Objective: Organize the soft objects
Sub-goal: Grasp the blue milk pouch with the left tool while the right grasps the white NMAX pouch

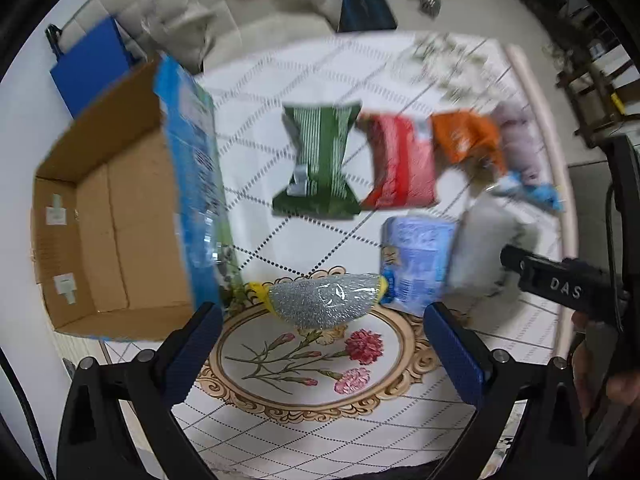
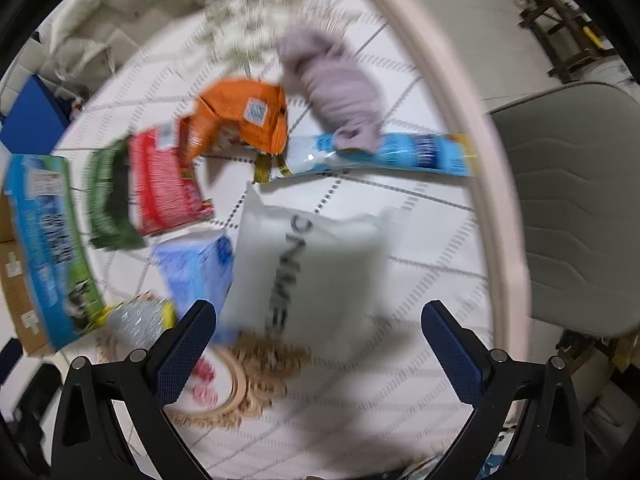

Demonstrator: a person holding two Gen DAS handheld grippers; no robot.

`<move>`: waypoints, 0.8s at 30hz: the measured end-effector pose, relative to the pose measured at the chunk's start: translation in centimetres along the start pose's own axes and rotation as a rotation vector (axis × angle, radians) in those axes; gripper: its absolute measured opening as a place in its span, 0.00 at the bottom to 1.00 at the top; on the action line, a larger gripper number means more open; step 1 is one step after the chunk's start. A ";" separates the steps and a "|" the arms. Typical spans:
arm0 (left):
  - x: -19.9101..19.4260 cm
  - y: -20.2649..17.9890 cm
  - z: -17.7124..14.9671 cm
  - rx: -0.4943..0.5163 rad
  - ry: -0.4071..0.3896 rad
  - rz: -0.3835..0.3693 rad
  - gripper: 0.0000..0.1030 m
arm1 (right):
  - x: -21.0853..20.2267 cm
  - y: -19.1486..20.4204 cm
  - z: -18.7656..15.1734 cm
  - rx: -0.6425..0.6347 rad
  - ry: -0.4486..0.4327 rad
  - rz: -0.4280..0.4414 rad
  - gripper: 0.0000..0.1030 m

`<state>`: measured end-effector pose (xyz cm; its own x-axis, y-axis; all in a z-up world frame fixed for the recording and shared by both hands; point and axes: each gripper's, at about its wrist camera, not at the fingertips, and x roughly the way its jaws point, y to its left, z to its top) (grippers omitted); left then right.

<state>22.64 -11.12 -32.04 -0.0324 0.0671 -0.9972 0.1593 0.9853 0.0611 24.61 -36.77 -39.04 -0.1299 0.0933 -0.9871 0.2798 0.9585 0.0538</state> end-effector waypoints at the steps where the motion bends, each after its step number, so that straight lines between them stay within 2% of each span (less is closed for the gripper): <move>1: 0.8 -0.2 0.0 0.005 0.016 0.013 1.00 | 1.2 0.3 0.4 -0.017 0.014 -0.018 1.00; 2: 1.5 -0.3 -0.1 0.011 0.028 0.016 1.00 | 1.3 0.6 0.4 -0.049 0.005 -0.005 1.00; 4: 2.0 0.0 -0.2 0.021 0.042 0.008 1.00 | -0.1 1.5 0.0 -0.197 -0.072 0.022 1.00; 7: 2.6 0.1 -1.0 0.034 0.035 0.039 1.00 | -1.5 3.6 -1.9 -0.529 -0.148 -0.122 1.00; 9: 3.1 0.1 -1.5 0.036 0.038 0.059 1.00 | -0.5 5.2 -3.4 -0.753 -0.141 -0.213 1.00; 11: 3.5 0.1 -1.8 0.024 0.053 0.050 1.00 | 1.1 6.5 -4.8 -0.953 -0.095 -0.291 1.00; 14: 3.8 0.2 -2.2 0.006 0.066 0.042 1.00 | 3.4 7.9 -5.9 -1.100 -0.058 -0.355 1.00; 16: 3.8 -0.1 -2.2 0.009 0.062 0.053 1.00 | 4.9 8.1 -5.5 -1.103 -0.023 -0.363 1.00; 19: 3.8 -0.8 -1.9 0.025 0.051 0.050 1.00 | 6.5 7.6 -4.4 -1.003 0.025 -0.318 0.96; 21: 4.0 -1.5 -1.2 0.036 0.044 0.026 1.00 | 5.9 5.9 -3.0 -0.833 0.041 -0.240 0.92; 24: 4.5 -3.3 -0.4 0.057 0.052 -0.021 1.00 | 5.3 0.5 -0.7 -0.417 0.128 -0.099 0.87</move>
<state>21.57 -13.96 -36.73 -0.0872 0.0557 -0.9946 0.2136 0.9763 0.0359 23.38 -35.64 -44.11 -0.2610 0.0030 -0.9653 -0.1436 0.9887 0.0419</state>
